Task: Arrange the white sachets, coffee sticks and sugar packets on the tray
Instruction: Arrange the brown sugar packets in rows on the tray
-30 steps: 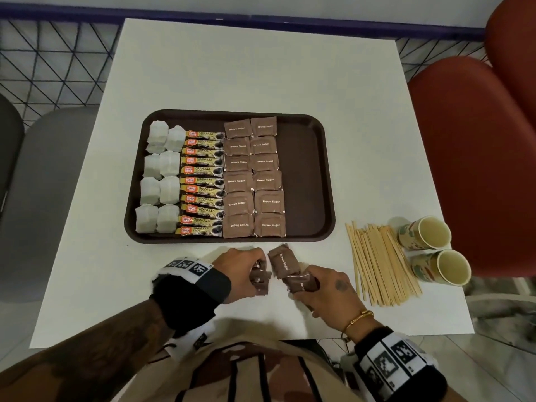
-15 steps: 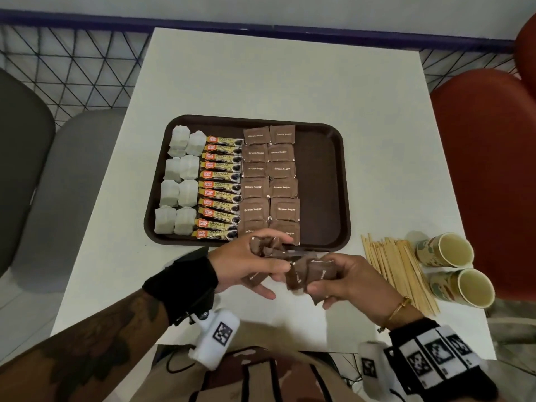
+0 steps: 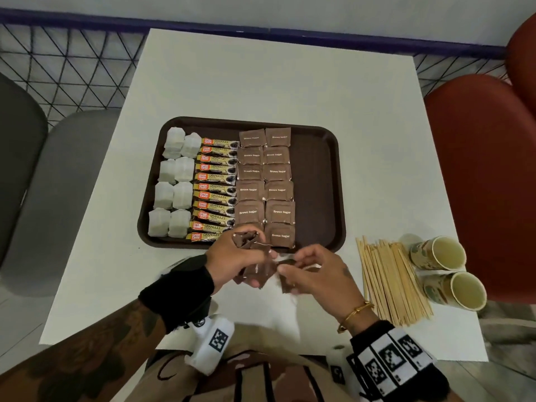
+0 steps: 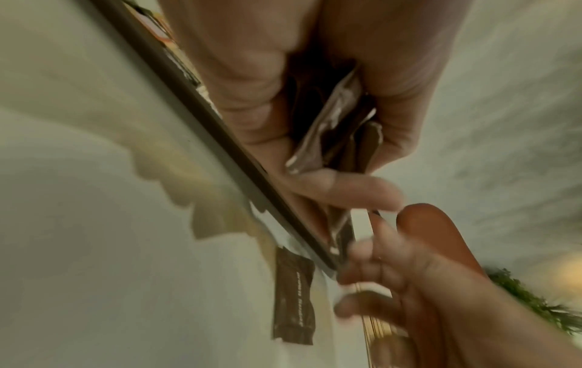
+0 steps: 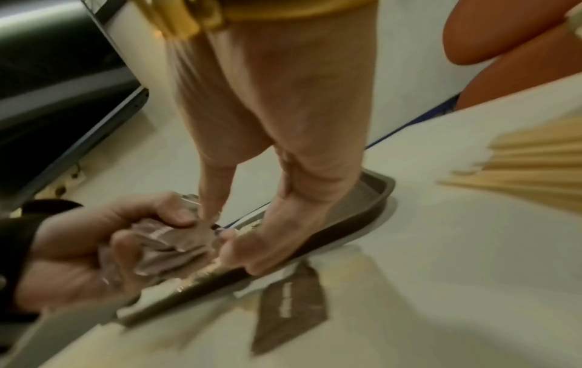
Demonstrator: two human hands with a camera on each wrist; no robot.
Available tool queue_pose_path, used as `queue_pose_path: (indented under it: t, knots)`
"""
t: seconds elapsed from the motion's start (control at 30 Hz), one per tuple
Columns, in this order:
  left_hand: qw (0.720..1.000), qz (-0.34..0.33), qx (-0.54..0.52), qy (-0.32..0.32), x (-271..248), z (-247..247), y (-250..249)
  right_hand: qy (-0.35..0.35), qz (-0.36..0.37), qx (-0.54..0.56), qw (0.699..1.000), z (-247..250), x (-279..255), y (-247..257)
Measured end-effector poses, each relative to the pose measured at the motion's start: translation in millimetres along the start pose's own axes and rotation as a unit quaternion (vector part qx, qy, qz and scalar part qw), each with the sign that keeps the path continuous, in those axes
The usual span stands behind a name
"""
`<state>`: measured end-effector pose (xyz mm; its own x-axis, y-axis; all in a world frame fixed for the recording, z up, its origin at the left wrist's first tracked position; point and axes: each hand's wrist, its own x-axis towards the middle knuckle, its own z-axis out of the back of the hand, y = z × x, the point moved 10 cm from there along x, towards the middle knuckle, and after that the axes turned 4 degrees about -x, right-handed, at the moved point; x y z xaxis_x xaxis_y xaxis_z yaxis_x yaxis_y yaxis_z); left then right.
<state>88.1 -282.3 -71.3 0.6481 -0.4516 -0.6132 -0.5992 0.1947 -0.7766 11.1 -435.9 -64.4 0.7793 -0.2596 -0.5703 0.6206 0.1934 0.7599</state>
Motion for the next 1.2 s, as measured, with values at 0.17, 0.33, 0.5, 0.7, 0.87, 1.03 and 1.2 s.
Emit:
queue_pose_path:
  t: [0.17, 0.33, 0.5, 0.7, 0.87, 1.03, 1.2]
  knots:
    - [0.998, 0.017, -0.056, 0.019, -1.3, 12.1, 2.3, -0.057, -0.007, -0.408, 0.911, 16.8, 6.3, -19.9]
    - [0.996, 0.02, -0.09, 0.012, -4.4, 15.8, 4.9, -0.046, 0.02, -0.336, 0.941, -7.3, 14.2, -19.4]
    - [0.992, 0.027, -0.125, 0.007, -6.6, 23.0, 8.5, 0.001, 0.036, -0.285, 0.958, -13.8, 18.1, -20.1]
    - [0.99, 0.013, -0.14, -0.007, -9.3, 32.6, 6.0, 0.105, 0.051, 0.018, 0.993, -12.5, 9.6, 17.8]
    - [0.99, 0.003, -0.144, -0.001, -9.1, 23.6, -6.2, 0.097, 0.056, 0.108, 0.988, -20.1, 19.7, 48.0]
    - [0.989, -0.033, -0.138, -0.044, -4.2, 31.5, -16.7, 0.081, 0.008, 0.172, 0.982, -24.1, 28.6, 40.0]
    - [0.975, -0.008, -0.217, -0.039, -4.8, 37.5, -11.4, 0.002, -0.011, 0.169, 0.986, -3.8, 43.8, 21.6]
